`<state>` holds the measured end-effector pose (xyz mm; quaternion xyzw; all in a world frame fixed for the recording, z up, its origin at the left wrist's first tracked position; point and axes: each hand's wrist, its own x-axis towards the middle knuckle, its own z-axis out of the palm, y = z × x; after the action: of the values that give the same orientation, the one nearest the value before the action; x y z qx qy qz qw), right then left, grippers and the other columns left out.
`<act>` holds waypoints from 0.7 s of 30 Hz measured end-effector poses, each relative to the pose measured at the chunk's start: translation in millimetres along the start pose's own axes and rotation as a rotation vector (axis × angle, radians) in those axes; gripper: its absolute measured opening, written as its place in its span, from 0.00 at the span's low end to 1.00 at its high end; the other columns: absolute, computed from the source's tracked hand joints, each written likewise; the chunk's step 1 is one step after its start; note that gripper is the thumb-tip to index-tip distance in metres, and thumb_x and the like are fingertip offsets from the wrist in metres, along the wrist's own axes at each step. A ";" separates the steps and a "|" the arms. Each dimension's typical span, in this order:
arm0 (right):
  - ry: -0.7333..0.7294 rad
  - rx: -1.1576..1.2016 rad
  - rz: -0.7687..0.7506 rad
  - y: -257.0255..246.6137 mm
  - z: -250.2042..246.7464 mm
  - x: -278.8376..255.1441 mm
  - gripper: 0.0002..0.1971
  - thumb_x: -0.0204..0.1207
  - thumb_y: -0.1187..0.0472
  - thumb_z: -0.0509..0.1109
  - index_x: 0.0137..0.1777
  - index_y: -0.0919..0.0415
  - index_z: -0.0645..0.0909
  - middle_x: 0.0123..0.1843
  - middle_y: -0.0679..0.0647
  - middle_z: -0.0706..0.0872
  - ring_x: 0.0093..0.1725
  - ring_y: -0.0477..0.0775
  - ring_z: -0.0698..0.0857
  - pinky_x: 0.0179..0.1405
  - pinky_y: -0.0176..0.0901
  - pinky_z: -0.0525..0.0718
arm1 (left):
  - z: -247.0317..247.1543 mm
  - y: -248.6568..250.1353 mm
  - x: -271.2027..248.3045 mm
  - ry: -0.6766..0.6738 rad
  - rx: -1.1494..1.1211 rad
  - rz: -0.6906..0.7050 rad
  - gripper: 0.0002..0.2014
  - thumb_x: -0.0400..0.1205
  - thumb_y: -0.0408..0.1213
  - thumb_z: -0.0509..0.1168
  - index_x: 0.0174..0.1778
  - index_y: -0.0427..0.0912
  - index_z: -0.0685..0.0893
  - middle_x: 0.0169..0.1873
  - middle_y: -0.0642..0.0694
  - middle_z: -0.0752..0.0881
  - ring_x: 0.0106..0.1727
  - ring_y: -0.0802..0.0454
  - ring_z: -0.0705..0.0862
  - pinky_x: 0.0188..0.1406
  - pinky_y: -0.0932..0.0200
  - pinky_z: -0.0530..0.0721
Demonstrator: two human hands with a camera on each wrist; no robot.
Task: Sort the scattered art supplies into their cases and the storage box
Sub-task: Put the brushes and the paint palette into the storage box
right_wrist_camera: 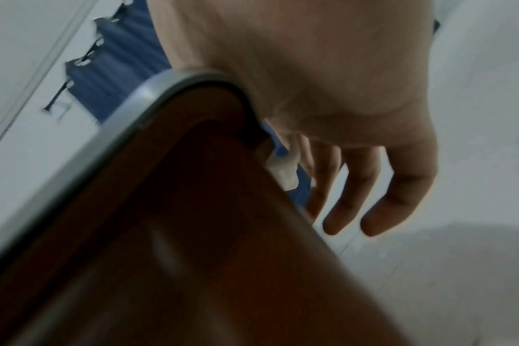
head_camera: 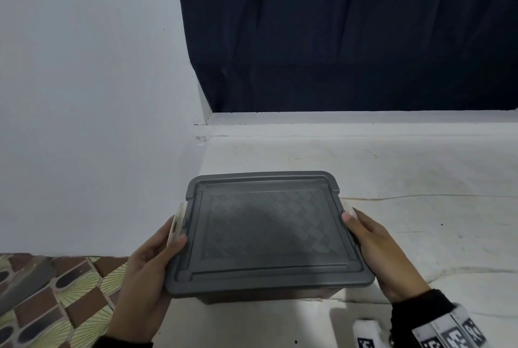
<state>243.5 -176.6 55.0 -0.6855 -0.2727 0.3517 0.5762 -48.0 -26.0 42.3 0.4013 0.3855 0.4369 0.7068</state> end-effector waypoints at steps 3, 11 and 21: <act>0.086 -0.172 -0.137 3.7 0.1 2.6 0.14 0.87 0.53 0.60 0.64 0.43 0.85 0.55 0.39 0.91 0.56 0.41 0.88 0.56 0.42 0.82 | -3.9 1.0 3.1 0.056 0.199 0.102 0.23 0.79 0.31 0.69 0.71 0.47 0.84 0.61 0.55 0.90 0.65 0.54 0.87 0.62 0.54 0.86; 0.185 -0.613 -0.241 2.9 4.7 6.5 0.21 0.88 0.58 0.58 0.80 0.52 0.73 0.53 0.59 0.91 0.50 0.57 0.87 0.44 0.38 0.75 | -10.1 19.9 0.1 -0.148 1.121 0.247 0.28 0.81 0.57 0.54 0.80 0.68 0.63 0.79 0.68 0.62 0.82 0.58 0.56 0.87 0.46 0.53; 0.049 -0.971 -0.199 -12.9 14.9 1.4 0.26 0.88 0.48 0.50 0.85 0.51 0.59 0.47 0.54 0.81 0.47 0.56 0.78 0.47 0.50 0.77 | 8.5 31.6 -1.6 -0.168 1.597 0.391 0.37 0.83 0.65 0.39 0.87 0.52 0.56 0.84 0.59 0.62 0.82 0.56 0.66 0.81 0.57 0.63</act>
<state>232.9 -164.2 66.1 -0.8534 -0.4557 0.1112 0.2275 -50.7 -20.1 74.4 0.8739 0.4490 0.1152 0.1464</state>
